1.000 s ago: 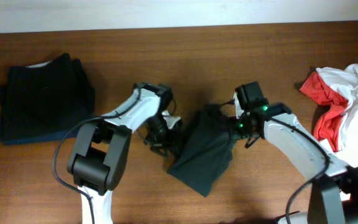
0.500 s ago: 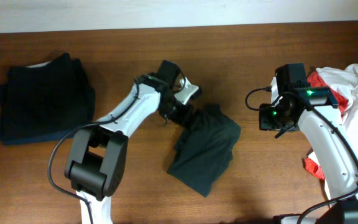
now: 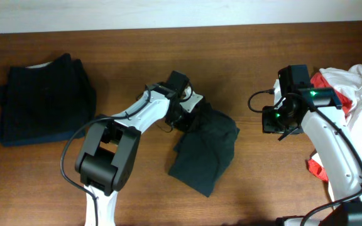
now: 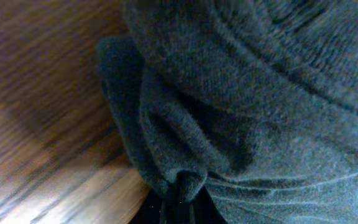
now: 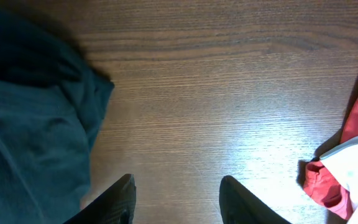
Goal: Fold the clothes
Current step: 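Lift the folded shirt with the left gripper and carry it leftward, then lower the folded shirt onto the dark pile at left, left gripper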
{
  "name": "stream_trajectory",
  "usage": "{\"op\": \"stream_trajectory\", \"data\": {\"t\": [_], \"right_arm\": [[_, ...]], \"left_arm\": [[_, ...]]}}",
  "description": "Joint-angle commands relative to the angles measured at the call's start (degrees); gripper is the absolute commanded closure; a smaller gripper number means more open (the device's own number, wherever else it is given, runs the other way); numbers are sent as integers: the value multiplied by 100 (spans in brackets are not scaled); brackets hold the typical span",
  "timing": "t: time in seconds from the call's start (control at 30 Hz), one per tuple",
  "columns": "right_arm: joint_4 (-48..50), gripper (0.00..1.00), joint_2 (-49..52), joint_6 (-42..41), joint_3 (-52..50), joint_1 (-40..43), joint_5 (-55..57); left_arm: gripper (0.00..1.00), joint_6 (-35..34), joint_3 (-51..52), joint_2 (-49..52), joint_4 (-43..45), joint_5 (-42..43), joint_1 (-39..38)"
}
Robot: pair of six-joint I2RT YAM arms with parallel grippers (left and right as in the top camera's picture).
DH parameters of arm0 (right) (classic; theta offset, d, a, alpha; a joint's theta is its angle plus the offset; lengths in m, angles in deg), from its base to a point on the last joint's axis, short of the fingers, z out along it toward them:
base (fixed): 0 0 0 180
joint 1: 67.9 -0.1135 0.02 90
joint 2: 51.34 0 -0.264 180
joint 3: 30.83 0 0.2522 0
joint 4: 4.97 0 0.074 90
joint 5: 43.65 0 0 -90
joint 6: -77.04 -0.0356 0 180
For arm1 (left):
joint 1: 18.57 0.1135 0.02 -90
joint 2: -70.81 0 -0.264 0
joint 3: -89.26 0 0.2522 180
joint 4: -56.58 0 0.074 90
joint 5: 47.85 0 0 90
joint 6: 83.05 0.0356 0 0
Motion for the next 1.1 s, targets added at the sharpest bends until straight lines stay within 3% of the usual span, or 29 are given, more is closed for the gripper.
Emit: {"op": "stream_trajectory", "data": {"t": [0.0, 0.1, 0.27, 0.47, 0.63, 0.67, 0.77, 0.93, 1.07], "right_arm": [[-7, 52, -96, 4, 98, 35, -13], [-22, 52, -96, 7, 98, 35, -11], [-68, 52, -96, 7, 98, 35, -11], [-109, 52, -96, 7, 98, 35, -11], [-107, 52, -96, 4, 98, 35, -9], [-105, 52, -96, 4, 98, 35, -9], [-105, 52, -96, 4, 98, 35, -9], [-98, 52, -96, 2, 98, 35, -11], [-103, 52, -96, 2, 98, 35, -11]], "left_arm": [[100, 2, -319, -225, -186, -542, 680], [100, 2, -420, -916, -195, -671, 1121], [100, 33, -420, -2310, -234, -2734, 2201], [100, 140, -420, -2809, -151, -2848, 3523], [100, 136, -417, -2806, 72, -2826, 4183], [100, 136, -417, -2806, 155, -2629, 4315], [100, 138, -433, -2809, 413, -822, 4776], [100, 133, -468, -2809, 409, 79, 5239], [100, 138, -468, -2726, 557, 94, 5626]]}}
